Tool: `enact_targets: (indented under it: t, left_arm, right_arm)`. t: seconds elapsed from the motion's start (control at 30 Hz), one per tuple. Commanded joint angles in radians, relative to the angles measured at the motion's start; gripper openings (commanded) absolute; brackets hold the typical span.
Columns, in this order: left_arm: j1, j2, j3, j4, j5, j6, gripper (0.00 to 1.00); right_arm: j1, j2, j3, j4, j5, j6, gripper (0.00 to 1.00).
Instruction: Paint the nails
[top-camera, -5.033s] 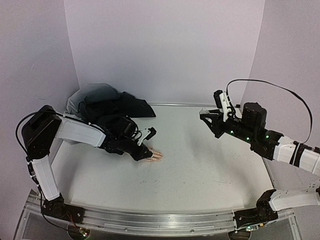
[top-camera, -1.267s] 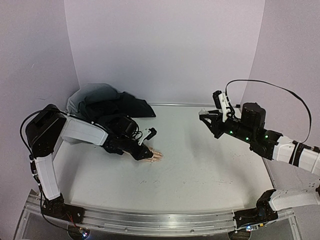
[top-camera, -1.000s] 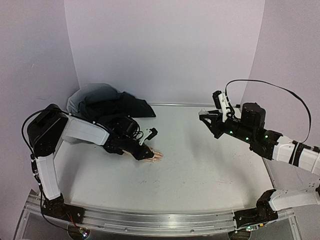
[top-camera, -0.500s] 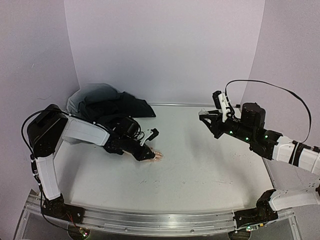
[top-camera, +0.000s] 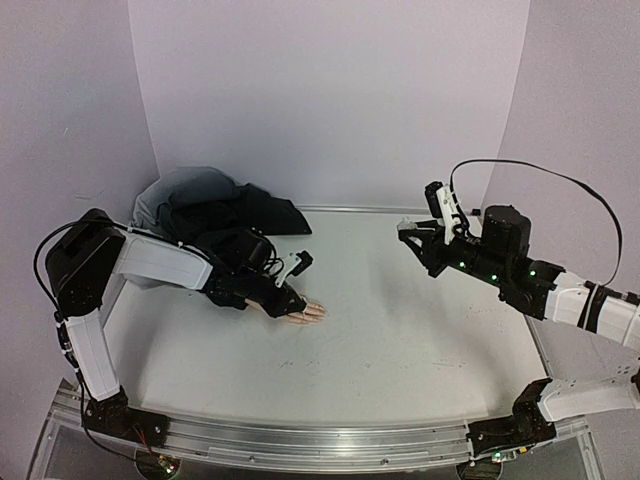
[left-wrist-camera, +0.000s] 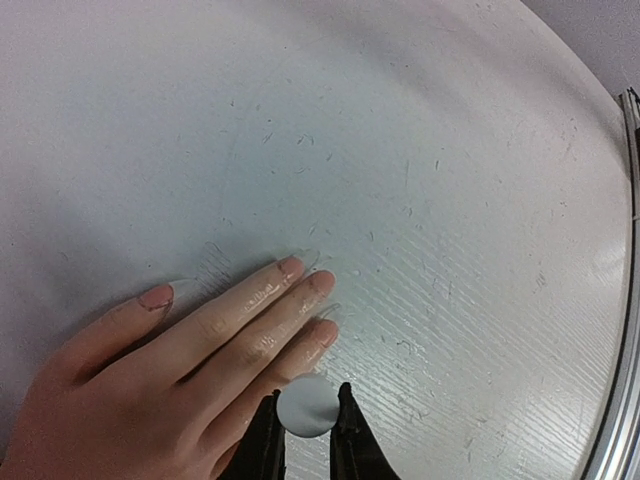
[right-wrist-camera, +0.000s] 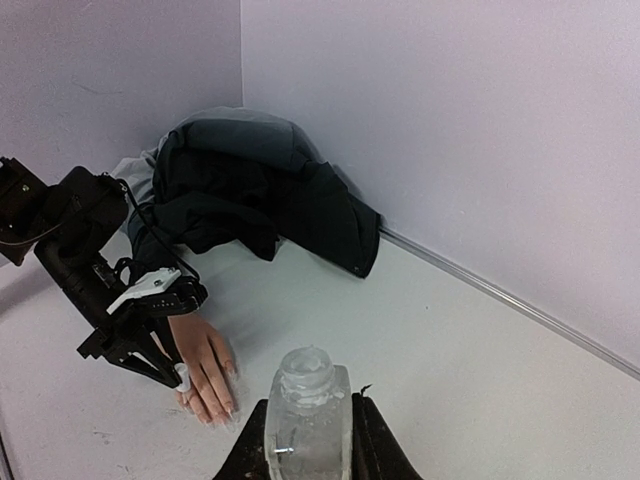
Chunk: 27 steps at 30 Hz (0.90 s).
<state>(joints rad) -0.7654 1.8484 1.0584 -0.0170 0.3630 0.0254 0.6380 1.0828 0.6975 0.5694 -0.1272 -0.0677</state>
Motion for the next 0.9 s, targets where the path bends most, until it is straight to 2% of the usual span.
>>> enact_targets:
  t: [0.0,0.87]
  left_arm:
    - [0.003,-0.008,0.003,0.023,0.003,-0.004,0.00]
    - [0.000,0.045,0.048,0.023,0.058,-0.010,0.00]
  right_arm:
    - [0.003,-0.003,0.023,0.069,-0.012,-0.006,0.00]
    - [0.002,0.006,0.023,0.069,-0.013,-0.006,0.00]
